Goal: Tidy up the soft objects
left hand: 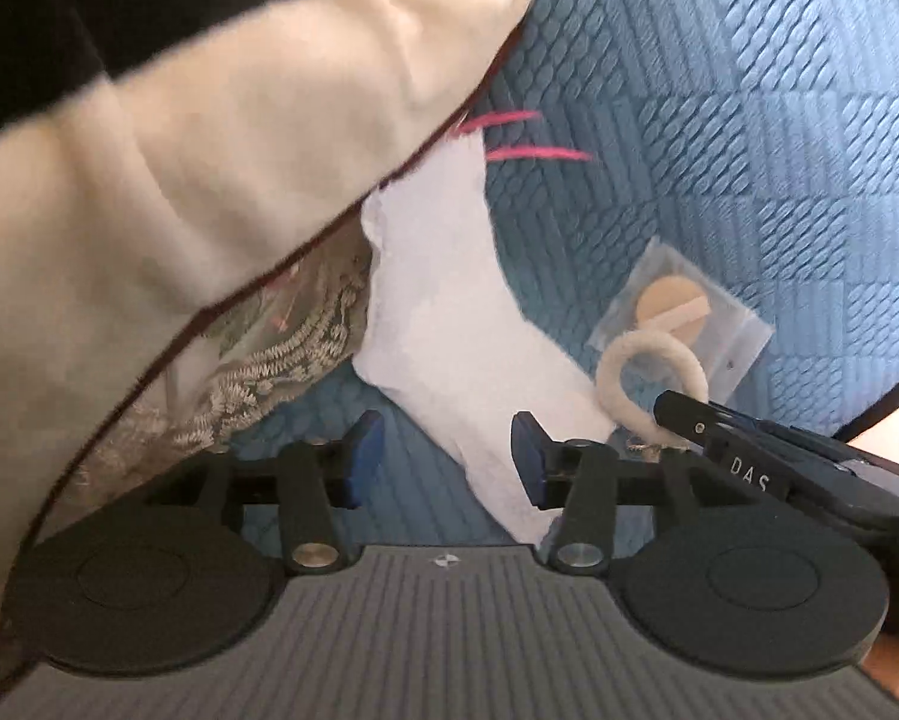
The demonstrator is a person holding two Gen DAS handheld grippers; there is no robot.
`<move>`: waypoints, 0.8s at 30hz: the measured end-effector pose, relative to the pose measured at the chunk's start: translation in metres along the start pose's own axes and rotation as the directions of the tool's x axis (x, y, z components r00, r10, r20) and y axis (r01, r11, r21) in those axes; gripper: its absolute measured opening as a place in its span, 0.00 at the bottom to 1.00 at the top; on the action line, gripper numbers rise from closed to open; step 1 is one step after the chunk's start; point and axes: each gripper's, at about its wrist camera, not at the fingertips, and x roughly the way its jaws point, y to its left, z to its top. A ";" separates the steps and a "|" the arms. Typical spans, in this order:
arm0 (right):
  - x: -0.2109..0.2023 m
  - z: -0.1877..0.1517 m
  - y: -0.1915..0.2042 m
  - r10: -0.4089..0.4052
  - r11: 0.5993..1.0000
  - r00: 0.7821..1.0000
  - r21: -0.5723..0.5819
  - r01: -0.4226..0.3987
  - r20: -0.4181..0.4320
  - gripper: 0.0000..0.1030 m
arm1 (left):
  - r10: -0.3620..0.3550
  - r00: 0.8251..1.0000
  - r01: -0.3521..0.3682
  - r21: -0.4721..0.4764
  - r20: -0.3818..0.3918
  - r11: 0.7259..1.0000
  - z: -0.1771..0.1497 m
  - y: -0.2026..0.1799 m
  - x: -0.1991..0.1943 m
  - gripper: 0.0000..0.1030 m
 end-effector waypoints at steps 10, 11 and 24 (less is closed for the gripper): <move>0.017 -0.008 0.005 0.027 1.000 0.999 0.004 -0.027 -0.037 0.10 | -0.007 0.999 0.000 0.151 0.046 0.989 -0.001 -0.017 0.016 0.62; 0.018 -0.008 0.003 0.034 0.999 0.999 0.021 -0.033 -0.039 0.10 | 0.002 0.999 -0.011 0.179 0.050 0.984 -0.002 -0.020 0.018 0.62; 0.025 -0.009 -0.023 0.104 0.971 0.993 0.221 -0.089 -0.055 0.10 | 0.022 0.994 -0.069 0.470 0.104 0.880 -0.025 -0.052 0.026 0.26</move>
